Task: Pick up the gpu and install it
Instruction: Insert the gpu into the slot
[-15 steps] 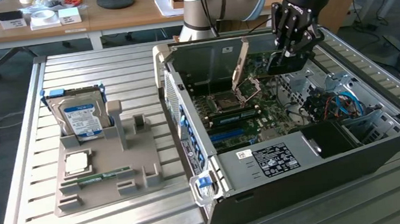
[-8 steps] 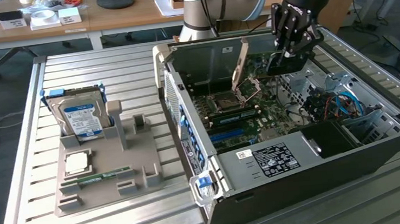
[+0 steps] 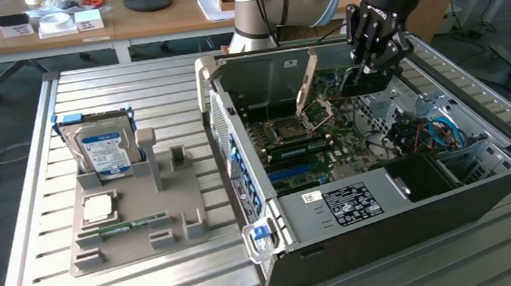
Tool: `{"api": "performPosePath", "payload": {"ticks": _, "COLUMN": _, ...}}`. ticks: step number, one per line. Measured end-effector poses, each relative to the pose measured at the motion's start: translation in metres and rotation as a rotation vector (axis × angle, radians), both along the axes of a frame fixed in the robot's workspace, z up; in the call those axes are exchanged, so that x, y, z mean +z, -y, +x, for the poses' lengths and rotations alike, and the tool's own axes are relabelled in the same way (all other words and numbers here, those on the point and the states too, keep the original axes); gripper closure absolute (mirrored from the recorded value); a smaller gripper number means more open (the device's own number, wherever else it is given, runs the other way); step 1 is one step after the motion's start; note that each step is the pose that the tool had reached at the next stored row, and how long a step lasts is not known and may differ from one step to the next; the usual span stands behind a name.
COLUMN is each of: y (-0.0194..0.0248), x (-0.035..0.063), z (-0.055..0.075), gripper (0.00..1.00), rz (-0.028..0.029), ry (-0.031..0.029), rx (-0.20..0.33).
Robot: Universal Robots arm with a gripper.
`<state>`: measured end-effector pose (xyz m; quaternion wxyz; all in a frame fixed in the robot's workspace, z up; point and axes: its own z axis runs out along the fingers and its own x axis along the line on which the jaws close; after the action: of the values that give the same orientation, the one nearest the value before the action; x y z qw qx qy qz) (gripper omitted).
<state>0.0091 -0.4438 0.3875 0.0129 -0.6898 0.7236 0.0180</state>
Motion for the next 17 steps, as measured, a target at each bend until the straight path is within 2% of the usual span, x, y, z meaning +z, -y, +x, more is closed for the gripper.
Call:
{"api": "performPosePath", "payload": {"ticks": 8, "y": 0.0000, "x": -0.0003, "z": -0.0006, "gripper": 0.73, "rz": 0.0002, "ry": 0.0006, "rx": 0.000}}
{"api": "performPosePath", "payload": {"ticks": 9, "y": 0.0000, "x": -0.0007, "z": -0.0013, "gripper": 0.73, "rz": 0.0004, "ry": 0.0025, "rx": 0.000}}
{"api": "performPosePath", "payload": {"ticks": 13, "y": 0.0000, "x": -0.0032, "z": -0.0050, "gripper": 0.73, "rz": 0.0004, "ry": 0.0164, "rx": 0.000}}
{"api": "performPosePath", "payload": {"ticks": 17, "y": 0.0000, "x": -0.0048, "z": -0.0084, "gripper": 0.73, "rz": 0.0002, "ry": 0.0205, "rx": 0.000}}
